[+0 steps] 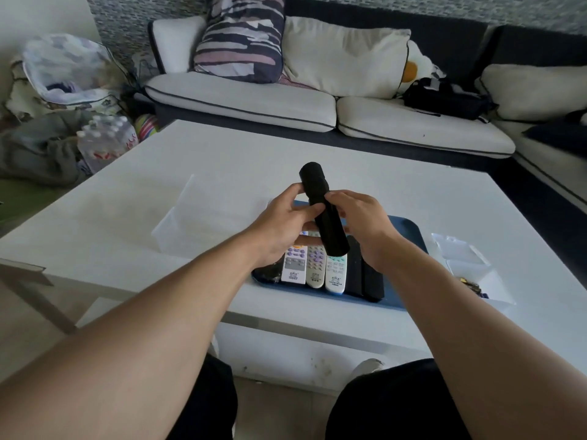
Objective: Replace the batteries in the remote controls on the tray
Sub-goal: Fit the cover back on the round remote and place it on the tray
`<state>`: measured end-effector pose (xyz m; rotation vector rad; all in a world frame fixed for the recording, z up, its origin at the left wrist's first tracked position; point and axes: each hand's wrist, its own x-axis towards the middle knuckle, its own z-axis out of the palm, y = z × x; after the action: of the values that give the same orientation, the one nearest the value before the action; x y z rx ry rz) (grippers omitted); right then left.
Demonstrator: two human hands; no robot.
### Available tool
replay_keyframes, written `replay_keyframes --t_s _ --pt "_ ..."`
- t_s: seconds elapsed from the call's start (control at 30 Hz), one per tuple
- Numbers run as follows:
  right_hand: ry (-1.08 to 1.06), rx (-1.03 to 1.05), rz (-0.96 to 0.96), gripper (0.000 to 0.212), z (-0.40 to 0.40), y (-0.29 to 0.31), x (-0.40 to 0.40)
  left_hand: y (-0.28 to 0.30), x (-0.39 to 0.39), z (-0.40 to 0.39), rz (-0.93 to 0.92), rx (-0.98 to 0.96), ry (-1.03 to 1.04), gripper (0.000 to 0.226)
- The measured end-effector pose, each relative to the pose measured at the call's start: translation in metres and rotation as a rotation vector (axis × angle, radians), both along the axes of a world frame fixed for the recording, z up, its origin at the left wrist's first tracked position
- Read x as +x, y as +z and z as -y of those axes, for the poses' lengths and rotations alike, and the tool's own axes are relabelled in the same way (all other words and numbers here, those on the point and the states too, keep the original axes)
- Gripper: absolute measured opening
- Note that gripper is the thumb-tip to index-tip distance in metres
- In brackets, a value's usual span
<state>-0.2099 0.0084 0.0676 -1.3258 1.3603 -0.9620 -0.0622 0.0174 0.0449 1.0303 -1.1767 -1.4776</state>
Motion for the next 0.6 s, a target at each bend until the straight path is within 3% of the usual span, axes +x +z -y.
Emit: replay_keyframes --t_s 0.6 --pt "0.010 0.155 -0.033 0.024 0.002 -0.005 0.022 -0.007 0.008 0.001 0.102 0.039 0.036 0.029"
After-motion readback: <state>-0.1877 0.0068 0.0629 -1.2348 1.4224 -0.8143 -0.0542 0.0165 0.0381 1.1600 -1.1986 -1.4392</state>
